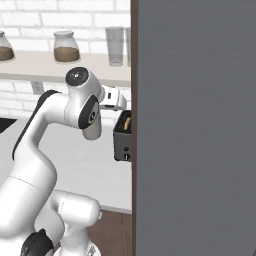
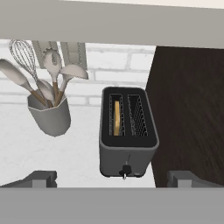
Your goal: Start the toaster. Once the lever pops up, take the bread to the plate on the dining counter.
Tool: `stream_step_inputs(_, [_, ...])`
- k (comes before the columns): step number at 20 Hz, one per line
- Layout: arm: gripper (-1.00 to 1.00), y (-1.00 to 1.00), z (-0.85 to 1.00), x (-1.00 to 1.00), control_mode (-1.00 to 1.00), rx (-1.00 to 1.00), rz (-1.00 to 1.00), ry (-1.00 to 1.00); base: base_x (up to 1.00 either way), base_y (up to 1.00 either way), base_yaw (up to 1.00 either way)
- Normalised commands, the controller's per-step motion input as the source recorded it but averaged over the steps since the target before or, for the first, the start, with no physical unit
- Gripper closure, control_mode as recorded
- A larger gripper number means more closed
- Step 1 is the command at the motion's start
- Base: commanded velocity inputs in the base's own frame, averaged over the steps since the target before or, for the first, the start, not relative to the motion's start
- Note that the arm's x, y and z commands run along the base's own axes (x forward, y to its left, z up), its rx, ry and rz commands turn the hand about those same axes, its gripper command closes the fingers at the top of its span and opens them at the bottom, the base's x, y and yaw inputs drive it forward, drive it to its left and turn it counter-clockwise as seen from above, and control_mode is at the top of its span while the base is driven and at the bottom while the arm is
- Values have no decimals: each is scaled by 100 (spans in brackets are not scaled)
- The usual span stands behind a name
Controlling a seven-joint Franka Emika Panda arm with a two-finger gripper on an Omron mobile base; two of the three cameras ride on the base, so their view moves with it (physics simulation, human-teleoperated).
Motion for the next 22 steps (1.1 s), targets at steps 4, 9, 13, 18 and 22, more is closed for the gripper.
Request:
stream_step_inputs(4, [-100, 0, 0, 0, -100, 0, 0, 0, 0, 0, 0])
stream_step_inputs(9, [-100, 0, 0, 0, -100, 0, 0, 0, 0, 0, 0])
stream_step_inputs(13, [-100, 0, 0, 0, -100, 0, 0, 0, 0, 0, 0])
stream_step_inputs(18, [-100, 0, 0, 0, -100, 0, 0, 0, 0, 0, 0])
stream_step_inputs(22, [-100, 0, 0, 0, -100, 0, 0, 0, 0, 0, 0])
